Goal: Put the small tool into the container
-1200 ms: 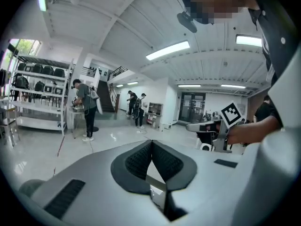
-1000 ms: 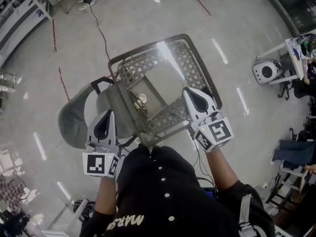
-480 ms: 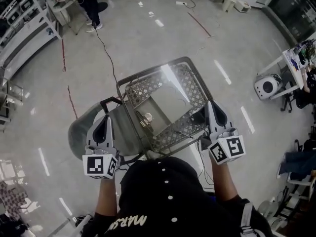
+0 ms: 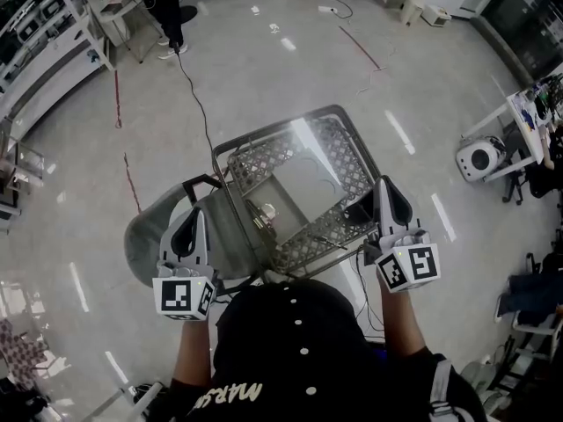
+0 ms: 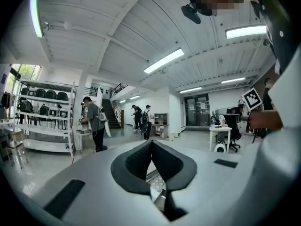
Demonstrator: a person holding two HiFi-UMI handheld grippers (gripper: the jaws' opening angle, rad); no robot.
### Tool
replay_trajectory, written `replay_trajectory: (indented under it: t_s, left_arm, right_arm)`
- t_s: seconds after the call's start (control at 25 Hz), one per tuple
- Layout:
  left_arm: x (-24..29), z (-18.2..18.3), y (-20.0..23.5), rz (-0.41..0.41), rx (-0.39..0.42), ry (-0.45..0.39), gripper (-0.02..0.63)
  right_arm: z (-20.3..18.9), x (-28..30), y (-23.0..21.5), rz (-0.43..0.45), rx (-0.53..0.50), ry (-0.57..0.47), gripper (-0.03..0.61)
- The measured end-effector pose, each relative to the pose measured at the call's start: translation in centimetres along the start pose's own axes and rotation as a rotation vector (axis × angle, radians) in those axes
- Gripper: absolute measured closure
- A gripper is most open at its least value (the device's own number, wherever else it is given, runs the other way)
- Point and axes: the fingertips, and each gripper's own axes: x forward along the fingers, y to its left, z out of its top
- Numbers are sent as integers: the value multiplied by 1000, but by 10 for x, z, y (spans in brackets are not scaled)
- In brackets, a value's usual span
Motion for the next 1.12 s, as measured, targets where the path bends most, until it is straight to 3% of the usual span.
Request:
replay_trajectory:
  t_s: [1.12]
  left_arm:
    - [-3,2,-10,5,11,-3,588]
  right_arm:
    - [-11,-3,12,50,-13,16,566]
